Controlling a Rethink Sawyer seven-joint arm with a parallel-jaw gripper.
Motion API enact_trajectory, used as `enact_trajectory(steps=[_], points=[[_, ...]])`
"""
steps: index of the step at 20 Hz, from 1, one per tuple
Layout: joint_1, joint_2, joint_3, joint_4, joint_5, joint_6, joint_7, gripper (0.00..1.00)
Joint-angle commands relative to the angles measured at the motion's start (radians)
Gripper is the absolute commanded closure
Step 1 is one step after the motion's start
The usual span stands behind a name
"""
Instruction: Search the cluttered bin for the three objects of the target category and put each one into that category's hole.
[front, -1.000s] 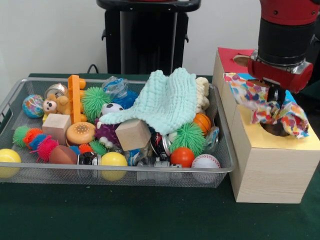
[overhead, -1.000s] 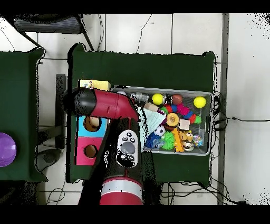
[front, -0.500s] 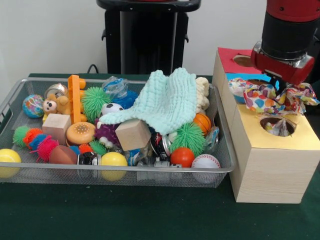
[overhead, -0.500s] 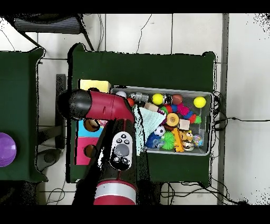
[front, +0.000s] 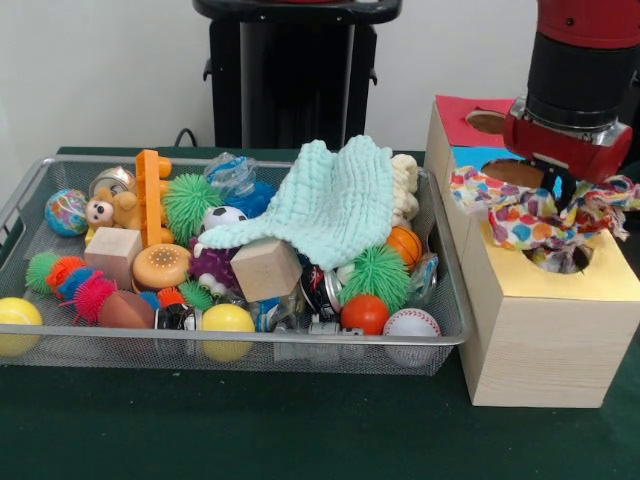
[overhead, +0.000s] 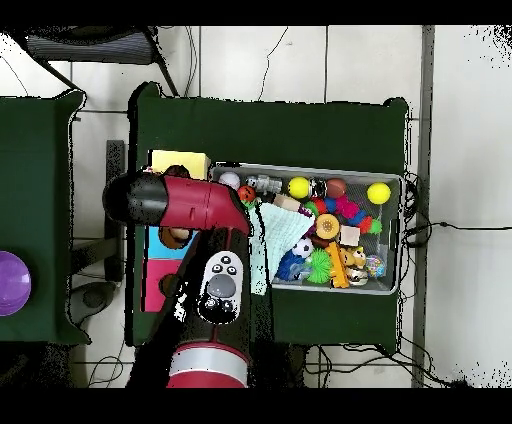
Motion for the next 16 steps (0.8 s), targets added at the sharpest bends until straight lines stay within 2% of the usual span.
enact_trajectory(steps=[1, 5, 9, 13, 16], points=[[0.001, 0.099, 0.003, -0.001, 0.01, -0.247, 0.215, 1.0], [-0.01, 0.102, 0.002, -0.026, 0.028, -0.293, 0.195, 1.0], [0.009, 0.106, -0.045, -0.055, 0.033, -0.226, 0.187, 1.0], [0.031, 0.14, -0.121, -0.121, -0.006, -0.002, 0.168, 1.0], [0.007, 0.174, -0.119, -0.175, -0.032, 0.157, 0.124, 1.0]])
